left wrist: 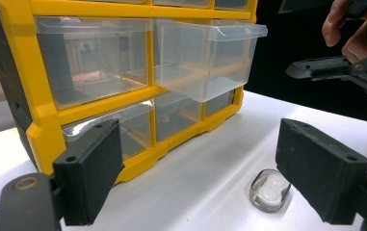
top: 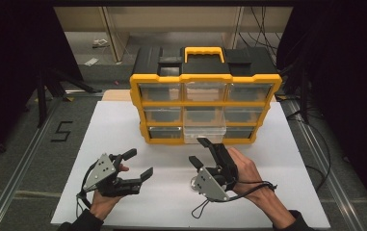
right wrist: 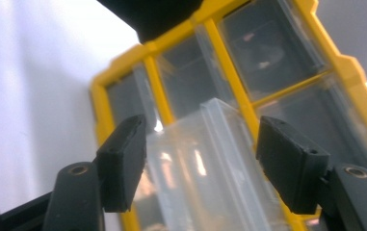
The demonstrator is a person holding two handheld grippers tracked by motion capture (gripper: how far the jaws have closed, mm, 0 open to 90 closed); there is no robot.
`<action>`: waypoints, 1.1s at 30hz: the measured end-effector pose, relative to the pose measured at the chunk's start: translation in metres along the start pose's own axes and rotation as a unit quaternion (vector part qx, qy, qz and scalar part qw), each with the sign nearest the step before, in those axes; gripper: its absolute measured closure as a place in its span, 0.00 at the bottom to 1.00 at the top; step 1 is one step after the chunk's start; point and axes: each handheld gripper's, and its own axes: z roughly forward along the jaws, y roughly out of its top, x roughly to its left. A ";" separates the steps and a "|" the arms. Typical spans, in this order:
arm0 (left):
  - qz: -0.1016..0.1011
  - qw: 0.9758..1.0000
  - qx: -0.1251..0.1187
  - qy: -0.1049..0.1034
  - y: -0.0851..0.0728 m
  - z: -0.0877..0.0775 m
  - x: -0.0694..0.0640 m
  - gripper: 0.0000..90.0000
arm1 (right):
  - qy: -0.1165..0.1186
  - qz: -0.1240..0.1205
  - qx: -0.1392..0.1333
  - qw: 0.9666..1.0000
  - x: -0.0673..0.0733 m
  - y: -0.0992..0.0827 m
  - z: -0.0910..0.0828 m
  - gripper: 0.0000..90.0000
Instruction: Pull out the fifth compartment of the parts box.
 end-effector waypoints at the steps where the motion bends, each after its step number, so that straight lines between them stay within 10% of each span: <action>1: 0.000 1.000 0.000 0.000 0.000 0.000 0.000 0.18 | 0.005 0.009 -0.002 1.000 0.000 0.000 0.000 0.38; 12: 0.000 1.000 0.000 0.000 0.000 0.000 0.000 0.18 | 0.053 0.075 -0.013 0.996 -0.005 0.002 -0.002 0.33; 33: -0.002 1.000 0.000 0.001 0.001 0.001 0.000 0.18 | 0.156 0.188 -0.023 0.969 -0.013 -0.004 0.002 0.27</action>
